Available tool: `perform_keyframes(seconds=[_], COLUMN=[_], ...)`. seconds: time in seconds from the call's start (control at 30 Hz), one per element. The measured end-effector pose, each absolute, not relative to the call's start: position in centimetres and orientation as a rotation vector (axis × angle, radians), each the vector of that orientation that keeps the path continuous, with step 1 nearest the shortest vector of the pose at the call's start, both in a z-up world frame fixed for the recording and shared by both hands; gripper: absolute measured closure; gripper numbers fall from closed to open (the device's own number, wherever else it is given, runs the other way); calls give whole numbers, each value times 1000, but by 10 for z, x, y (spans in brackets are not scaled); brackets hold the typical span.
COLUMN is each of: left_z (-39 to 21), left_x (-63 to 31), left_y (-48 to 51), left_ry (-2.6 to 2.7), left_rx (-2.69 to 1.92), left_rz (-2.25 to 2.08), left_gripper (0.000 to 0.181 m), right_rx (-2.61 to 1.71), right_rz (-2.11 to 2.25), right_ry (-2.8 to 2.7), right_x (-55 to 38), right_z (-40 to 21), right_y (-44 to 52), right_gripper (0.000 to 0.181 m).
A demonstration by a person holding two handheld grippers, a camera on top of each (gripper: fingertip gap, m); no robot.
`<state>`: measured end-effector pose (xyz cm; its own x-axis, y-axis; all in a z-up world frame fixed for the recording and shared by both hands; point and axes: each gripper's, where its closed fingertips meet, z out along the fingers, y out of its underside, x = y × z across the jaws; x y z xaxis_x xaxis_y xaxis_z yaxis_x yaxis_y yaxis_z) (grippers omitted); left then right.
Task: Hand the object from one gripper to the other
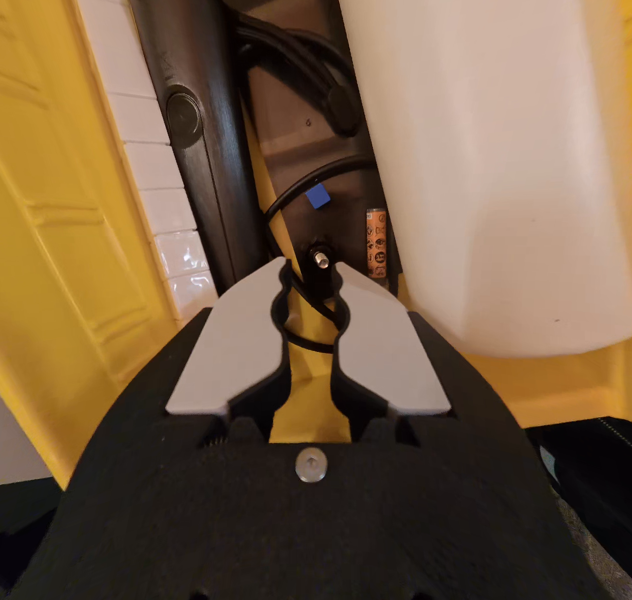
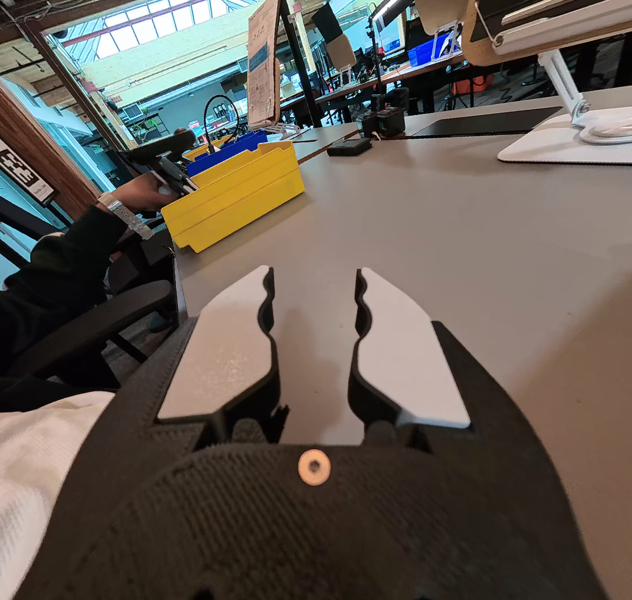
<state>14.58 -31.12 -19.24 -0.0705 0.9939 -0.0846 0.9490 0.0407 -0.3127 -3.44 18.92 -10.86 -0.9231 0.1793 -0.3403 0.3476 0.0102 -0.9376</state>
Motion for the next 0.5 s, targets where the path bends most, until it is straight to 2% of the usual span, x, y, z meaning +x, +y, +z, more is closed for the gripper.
perform_keyframes(seconds=[0.03, 0.07, 0.3, 0.37, 0.5], left_z=[-191, -186, -126, -133, -174], left_x=[146, 145, 134, 134, 139], left_y=[-311, -311, -301, -299, -305], left_ry=[-2136, -2117, -1913, -1926, -2067], left_rx=[-2031, -2012, -1826, -1863, -1985], left_rz=[441, 468, 656, 603, 449], left_gripper=[178, 181, 181, 181, 165], right_rx=[560, 557, 535, 531, 544], right_rz=[-2052, -2053, -2041, -2047, -2058], right_ry=[2143, 2147, 2163, 2159, 2139], right_x=[-34, -34, -31, -31, -32], right_z=[-109, -108, -110, -108, -106], right_y=[189, 189, 186, 187, 189], right_gripper=[135, 136, 136, 136, 136])
